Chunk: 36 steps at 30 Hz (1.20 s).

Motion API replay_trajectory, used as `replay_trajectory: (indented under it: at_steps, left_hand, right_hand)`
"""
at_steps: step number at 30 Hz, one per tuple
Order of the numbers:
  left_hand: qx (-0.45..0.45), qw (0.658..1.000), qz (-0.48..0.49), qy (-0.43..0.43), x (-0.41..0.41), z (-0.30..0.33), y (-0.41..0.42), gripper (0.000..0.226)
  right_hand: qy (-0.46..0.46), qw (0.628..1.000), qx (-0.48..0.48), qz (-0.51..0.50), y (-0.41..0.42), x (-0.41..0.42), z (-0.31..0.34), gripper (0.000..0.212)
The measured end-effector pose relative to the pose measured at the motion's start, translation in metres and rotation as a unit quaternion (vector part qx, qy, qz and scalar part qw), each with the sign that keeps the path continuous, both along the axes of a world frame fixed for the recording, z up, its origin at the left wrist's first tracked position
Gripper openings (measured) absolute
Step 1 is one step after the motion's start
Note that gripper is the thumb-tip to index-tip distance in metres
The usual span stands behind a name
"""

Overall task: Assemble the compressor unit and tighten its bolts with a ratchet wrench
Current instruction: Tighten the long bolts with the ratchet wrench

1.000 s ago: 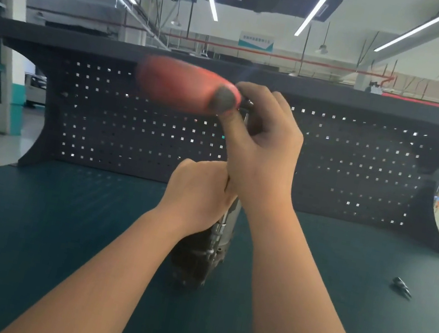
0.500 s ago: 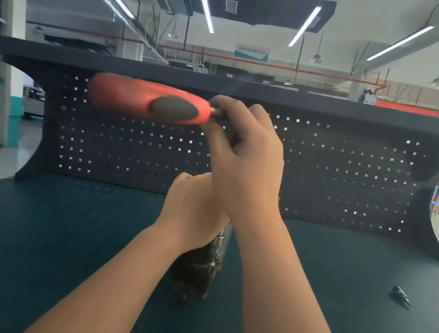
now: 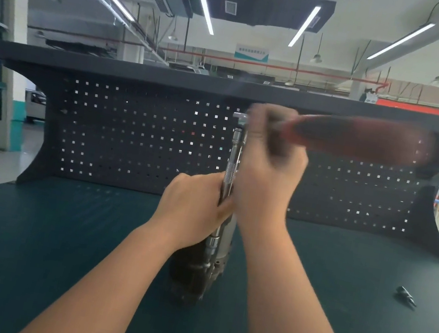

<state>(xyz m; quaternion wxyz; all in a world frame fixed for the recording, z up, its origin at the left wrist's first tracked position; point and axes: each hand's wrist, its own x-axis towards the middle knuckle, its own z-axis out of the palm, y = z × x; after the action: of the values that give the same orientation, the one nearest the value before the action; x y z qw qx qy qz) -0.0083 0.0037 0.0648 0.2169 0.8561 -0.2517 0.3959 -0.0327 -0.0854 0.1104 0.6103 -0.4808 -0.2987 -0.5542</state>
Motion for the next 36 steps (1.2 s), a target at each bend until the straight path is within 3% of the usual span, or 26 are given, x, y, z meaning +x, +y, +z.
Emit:
replay_trajectory:
  at_steps: [2, 4, 6, 9, 12, 13, 15, 17, 19, 21, 23, 26, 29, 31, 33, 35, 36]
  left_hand:
    - [0.009, 1.0, 0.027, -0.004, -0.001, 0.0, 0.0, 0.03]
    - [0.023, 0.999, 0.04, -0.01, -0.001, -0.002, -0.003, 0.038]
    - [0.021, 0.999, 0.027, -0.03, -0.004, -0.002, -0.006, 0.039]
    - [0.0, 0.999, 0.026, -0.044, -0.003, -0.002, -0.005, 0.046]
    - [-0.009, 0.999, 0.042, -0.028, 0.001, -0.003, -0.003, 0.05]
    - [-0.008, 0.998, 0.048, -0.026, 0.001, -0.003, -0.003, 0.05]
    - [0.003, 0.998, 0.057, -0.027, -0.001, -0.001, -0.005, 0.048]
    - [0.017, 0.997, 0.064, -0.027, -0.002, -0.001, -0.005, 0.034]
    - [0.03, 0.997, 0.074, -0.008, -0.002, -0.003, -0.003, 0.029]
    - [0.041, 0.996, 0.084, 0.007, 0.0, -0.004, -0.002, 0.031]
    - [0.037, 0.997, 0.071, -0.01, -0.003, -0.001, -0.004, 0.033]
    - [0.003, 0.998, 0.055, -0.013, 0.0, -0.001, -0.003, 0.044]
    - [-0.013, 0.999, 0.049, 0.008, 0.004, -0.003, 0.0, 0.048]
    - [0.001, 0.999, 0.048, 0.003, 0.003, -0.002, 0.0, 0.052]
    - [0.006, 0.999, 0.045, 0.009, 0.001, -0.001, -0.002, 0.055]
    - [-0.005, 0.999, 0.041, 0.019, 0.0, 0.001, 0.001, 0.044]
    - [0.009, 0.999, 0.047, 0.023, -0.001, 0.001, 0.002, 0.035]
  right_hand:
    - [-0.036, 0.974, -0.12, -0.188, 0.008, 0.0, -0.002, 0.012]
    - [-0.038, 0.949, -0.157, -0.27, 0.007, 0.003, -0.003, 0.022]
    - [-0.037, 0.973, -0.126, -0.187, -0.001, 0.004, -0.003, 0.014]
    - [0.034, 0.999, 0.03, -0.004, -0.018, 0.004, -0.001, 0.012]
    - [0.176, 0.948, 0.183, 0.192, -0.025, 0.009, 0.004, 0.017]
    - [0.186, 0.942, 0.191, 0.204, -0.024, 0.009, 0.004, 0.018]
    - [0.133, 0.973, 0.137, 0.126, -0.016, 0.005, 0.003, 0.018]
    - [0.034, 0.999, 0.004, -0.01, -0.002, -0.003, 0.001, 0.014]
    - [-0.018, 0.969, -0.145, -0.202, 0.01, -0.007, 0.001, 0.015]
    - [-0.007, 0.939, -0.194, -0.285, 0.013, -0.006, 0.003, 0.018]
    - [0.016, 0.965, -0.171, -0.197, 0.006, -0.004, 0.003, 0.014]
    - [0.07, 0.997, -0.046, 0.003, -0.015, 0.002, 0.002, 0.011]
    - [0.166, 0.956, 0.138, 0.2, -0.028, 0.011, 0.004, 0.014]
    - [0.196, 0.929, 0.204, 0.238, -0.027, 0.013, 0.003, 0.014]
    - [0.133, 0.966, 0.155, 0.159, -0.019, 0.009, 0.002, 0.017]
    - [0.033, 0.998, 0.012, 0.042, -0.005, 0.001, 0.002, 0.016]
    - [0.001, 0.997, -0.071, -0.044, 0.001, -0.002, 0.001, 0.013]
